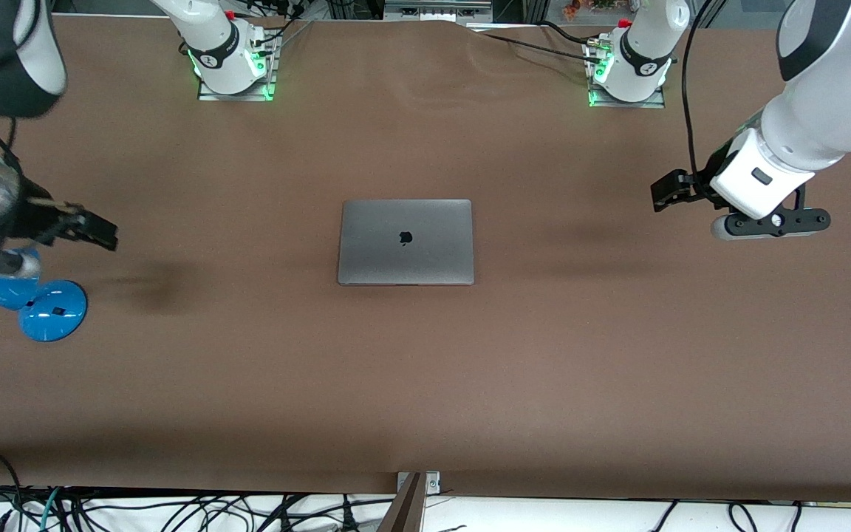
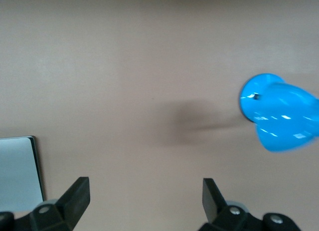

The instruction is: Close laptop with both arms from behind

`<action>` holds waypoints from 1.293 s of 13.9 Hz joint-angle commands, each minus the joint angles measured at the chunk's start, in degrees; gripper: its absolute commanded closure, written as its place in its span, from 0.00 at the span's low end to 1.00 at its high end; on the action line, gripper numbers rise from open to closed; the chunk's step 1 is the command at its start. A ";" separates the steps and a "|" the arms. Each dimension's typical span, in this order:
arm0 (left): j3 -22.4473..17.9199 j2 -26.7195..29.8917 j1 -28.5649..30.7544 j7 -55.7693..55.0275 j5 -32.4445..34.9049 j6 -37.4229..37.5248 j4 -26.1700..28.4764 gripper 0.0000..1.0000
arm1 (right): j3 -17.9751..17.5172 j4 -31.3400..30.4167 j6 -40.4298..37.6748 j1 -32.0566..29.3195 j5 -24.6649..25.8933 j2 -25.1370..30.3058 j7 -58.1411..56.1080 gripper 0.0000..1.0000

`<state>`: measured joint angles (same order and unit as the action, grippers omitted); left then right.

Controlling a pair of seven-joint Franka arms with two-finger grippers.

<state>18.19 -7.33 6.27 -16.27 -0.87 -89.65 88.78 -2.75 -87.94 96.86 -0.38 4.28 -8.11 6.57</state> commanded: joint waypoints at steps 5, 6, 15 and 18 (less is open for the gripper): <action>-10.88 4.33 -7.67 8.26 2.54 3.16 1.66 0.00 | 6.70 -5.49 -5.90 4.16 -1.20 9.61 -2.43 0.00; -10.90 4.95 -7.77 9.23 2.54 3.25 1.66 0.00 | 7.14 -5.49 -5.81 4.24 -1.38 9.52 -2.61 0.00; -12.92 6.80 -10.05 9.24 1.84 4.14 -0.01 0.00 | 6.79 -5.05 -4.67 5.21 -2.08 7.94 -2.52 0.00; -12.74 6.45 -10.05 9.33 1.84 3.61 -0.01 0.00 | 6.79 -5.05 -4.75 5.21 -2.87 7.94 -2.52 0.00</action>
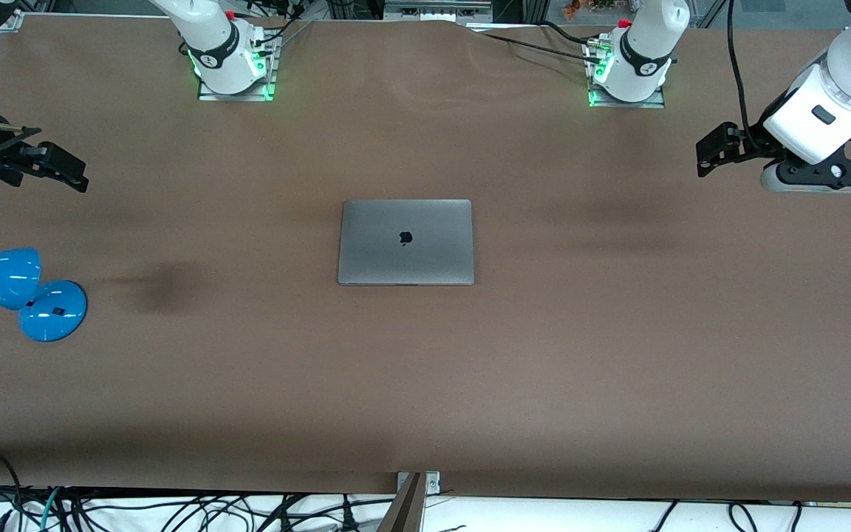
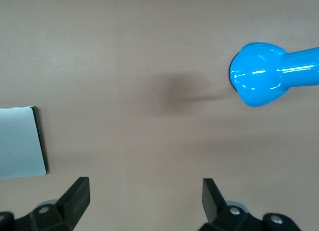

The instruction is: Close laptop with both arms from behind

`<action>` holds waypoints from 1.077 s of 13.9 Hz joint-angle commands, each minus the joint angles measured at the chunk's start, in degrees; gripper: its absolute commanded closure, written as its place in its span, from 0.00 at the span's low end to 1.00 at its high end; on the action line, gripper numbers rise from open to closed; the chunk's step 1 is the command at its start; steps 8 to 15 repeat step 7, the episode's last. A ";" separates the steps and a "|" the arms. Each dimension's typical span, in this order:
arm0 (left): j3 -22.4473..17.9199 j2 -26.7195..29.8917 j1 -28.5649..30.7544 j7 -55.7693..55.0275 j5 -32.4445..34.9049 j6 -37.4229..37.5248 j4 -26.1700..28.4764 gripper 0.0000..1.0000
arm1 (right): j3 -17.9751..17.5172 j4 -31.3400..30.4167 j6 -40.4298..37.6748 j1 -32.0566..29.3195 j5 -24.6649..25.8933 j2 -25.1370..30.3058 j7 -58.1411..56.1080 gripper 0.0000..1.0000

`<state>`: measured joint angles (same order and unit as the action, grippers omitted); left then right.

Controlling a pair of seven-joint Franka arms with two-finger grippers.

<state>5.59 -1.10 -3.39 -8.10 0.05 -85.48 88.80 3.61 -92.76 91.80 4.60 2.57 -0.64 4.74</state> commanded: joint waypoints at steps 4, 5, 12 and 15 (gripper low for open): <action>0.13 0.22 -0.48 1.15 -0.48 -2.58 0.67 0.00 | 0.43 -0.14 0.13 0.23 -1.25 0.46 -0.70 0.00; 0.13 0.31 -0.13 1.16 -0.84 -2.85 0.93 0.00 | 0.43 -0.14 0.13 0.23 -1.33 0.46 -0.70 0.00; 0.21 0.57 -0.12 1.16 -0.93 -3.72 1.37 0.00 | 0.43 -0.23 0.04 0.23 -2.04 0.46 -0.70 0.00; 0.21 0.57 -0.12 1.16 -0.93 -3.72 1.37 0.00 | 0.43 -0.23 0.04 0.23 -2.04 0.46 -0.70 0.00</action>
